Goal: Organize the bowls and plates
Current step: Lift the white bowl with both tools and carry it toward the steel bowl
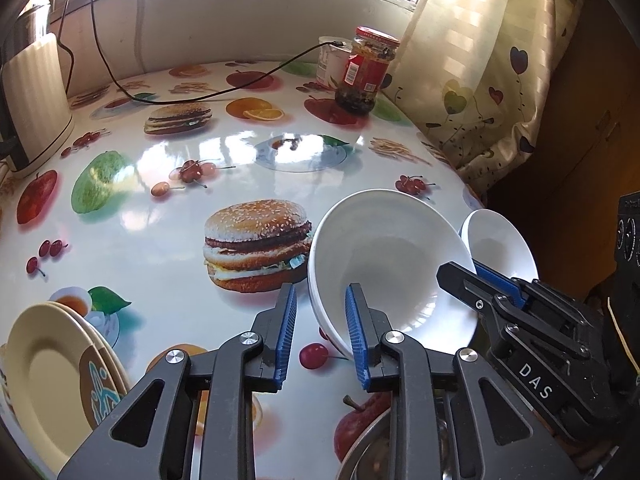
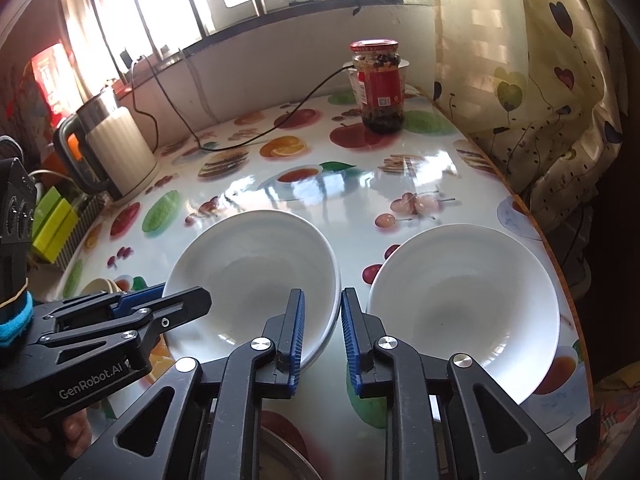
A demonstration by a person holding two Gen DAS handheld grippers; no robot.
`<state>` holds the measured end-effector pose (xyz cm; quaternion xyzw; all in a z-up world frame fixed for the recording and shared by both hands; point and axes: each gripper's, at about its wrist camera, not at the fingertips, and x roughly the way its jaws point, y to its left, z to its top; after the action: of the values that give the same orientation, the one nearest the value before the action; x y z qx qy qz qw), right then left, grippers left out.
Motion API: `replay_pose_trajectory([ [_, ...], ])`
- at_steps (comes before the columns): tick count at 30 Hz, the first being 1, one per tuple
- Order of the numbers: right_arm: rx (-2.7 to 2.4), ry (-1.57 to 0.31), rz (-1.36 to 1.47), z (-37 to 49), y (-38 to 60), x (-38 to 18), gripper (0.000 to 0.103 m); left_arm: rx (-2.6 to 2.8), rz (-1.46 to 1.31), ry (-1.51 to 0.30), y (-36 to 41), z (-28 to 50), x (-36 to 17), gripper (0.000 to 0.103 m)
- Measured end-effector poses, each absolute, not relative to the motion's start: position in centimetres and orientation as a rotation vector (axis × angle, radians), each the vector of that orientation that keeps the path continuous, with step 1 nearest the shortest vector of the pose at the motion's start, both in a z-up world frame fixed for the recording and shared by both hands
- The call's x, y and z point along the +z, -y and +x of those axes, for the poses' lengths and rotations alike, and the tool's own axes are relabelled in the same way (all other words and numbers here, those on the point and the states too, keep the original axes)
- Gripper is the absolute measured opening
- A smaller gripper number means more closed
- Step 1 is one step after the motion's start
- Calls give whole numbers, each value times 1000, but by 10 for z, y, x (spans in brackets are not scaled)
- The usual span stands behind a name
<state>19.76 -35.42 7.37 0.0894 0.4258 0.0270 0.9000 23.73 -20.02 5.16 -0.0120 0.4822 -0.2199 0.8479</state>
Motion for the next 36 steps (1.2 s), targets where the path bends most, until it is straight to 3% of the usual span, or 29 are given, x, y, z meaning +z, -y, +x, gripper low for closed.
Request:
replay_pose_trajectory([
  [6,55,-881,184,197,354,74,16,-467,-8,-1007,204,235,53,20],
  [36,58,-874,185,197,355,74,15,-441,16,-999,204,233,53,18],
])
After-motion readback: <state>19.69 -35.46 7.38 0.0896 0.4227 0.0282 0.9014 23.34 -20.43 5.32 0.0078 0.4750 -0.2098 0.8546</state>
